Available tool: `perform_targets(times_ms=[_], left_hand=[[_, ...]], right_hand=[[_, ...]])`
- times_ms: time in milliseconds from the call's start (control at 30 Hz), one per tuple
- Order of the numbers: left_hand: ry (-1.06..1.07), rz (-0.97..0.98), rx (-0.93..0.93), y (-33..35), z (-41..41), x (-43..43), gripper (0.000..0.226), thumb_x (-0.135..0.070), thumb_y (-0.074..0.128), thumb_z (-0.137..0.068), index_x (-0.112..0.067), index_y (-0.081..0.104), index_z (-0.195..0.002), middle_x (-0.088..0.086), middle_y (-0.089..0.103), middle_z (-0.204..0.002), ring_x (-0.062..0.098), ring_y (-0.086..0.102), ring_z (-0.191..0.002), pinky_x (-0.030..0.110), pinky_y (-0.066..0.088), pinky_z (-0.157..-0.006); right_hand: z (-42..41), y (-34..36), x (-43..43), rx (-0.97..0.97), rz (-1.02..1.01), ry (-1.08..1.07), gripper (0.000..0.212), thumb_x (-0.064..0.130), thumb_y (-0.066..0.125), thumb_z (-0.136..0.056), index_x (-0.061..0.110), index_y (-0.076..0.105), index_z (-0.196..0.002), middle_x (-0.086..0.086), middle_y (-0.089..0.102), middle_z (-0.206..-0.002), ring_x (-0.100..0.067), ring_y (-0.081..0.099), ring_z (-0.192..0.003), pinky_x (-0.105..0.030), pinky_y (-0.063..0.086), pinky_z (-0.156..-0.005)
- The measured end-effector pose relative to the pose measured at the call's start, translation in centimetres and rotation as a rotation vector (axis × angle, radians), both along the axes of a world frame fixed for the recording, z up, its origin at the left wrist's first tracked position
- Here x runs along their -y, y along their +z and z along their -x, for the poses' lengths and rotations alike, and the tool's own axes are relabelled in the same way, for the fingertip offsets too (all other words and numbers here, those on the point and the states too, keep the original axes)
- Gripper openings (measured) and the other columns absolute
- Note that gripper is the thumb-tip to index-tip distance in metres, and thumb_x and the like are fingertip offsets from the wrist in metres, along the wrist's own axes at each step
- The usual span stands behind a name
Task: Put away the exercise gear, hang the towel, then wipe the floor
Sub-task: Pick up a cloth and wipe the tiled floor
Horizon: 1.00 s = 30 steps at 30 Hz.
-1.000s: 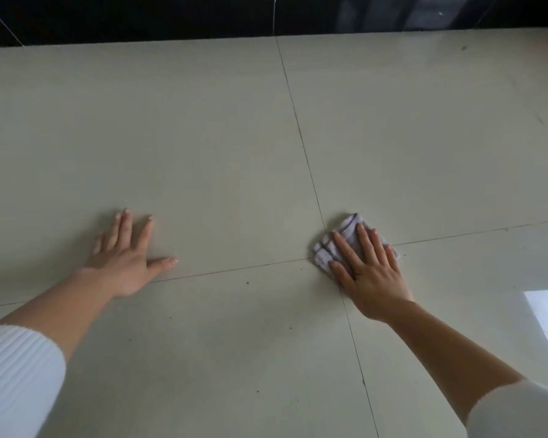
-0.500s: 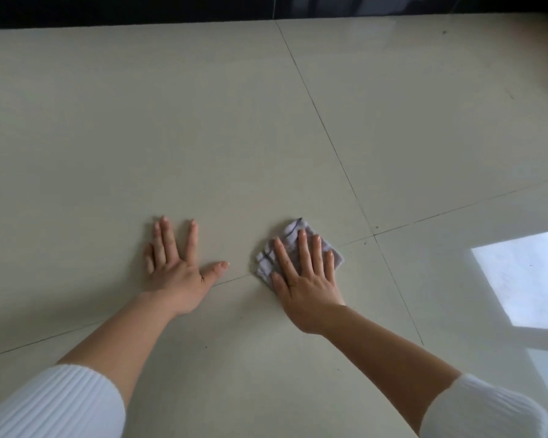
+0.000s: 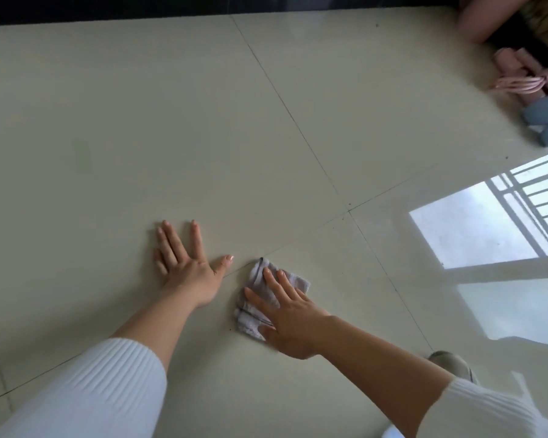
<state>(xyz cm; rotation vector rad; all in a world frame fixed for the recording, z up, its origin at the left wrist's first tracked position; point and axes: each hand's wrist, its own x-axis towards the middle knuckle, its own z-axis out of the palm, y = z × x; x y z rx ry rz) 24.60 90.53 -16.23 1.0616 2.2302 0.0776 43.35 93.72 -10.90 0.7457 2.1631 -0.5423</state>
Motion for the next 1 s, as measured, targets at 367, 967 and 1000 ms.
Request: perform_targets(times_ms=[367, 967, 1000], left_hand=[[0.023, -0.017, 0.02, -0.1, 0.1, 0.0, 0.093, -0.067, 0.036, -0.086, -0.022, -0.02, -0.147, 0.022, -0.033, -0.148, 0.03, -0.033, -0.137, 0.047, -0.01, -0.113], [0.046, 0.02, -0.02, -0.1, 1.9, 1.9, 0.098, -0.067, 0.043, -0.083, -0.028, -0.023, -0.145, 0.012, -0.04, -0.147, 0.025, -0.033, -0.138, 0.039, -0.005, -0.117], [0.049, 0.011, -0.023, -0.2, 1.9, 1.9, 0.098, -0.067, 0.042, -0.083, -0.029, -0.023, -0.145, 0.011, -0.04, -0.147, 0.024, -0.034, -0.138, 0.04, -0.005, -0.117]], right_hand=[[-2.5, -0.1, -2.9, 0.057, -0.06, -0.105, 0.082, 0.071, 0.006, -0.086, 0.027, -0.021, -0.149, -0.012, -0.031, -0.154, -0.025, -0.026, -0.143, -0.038, -0.009, -0.119], [-2.3, -5.6, -18.1, -0.175, -0.416, -0.788, 0.075, 0.063, 0.023, -0.094, 0.025, -0.006, -0.152, -0.02, -0.015, -0.158, -0.04, -0.014, -0.144, -0.048, -0.008, -0.116], [-2.0, -5.4, -16.6, -0.224, -0.387, -0.752, 0.074, 0.063, 0.022, -0.094, 0.028, -0.007, -0.152, -0.019, -0.018, -0.157, -0.039, -0.017, -0.144, -0.048, -0.01, -0.116]])
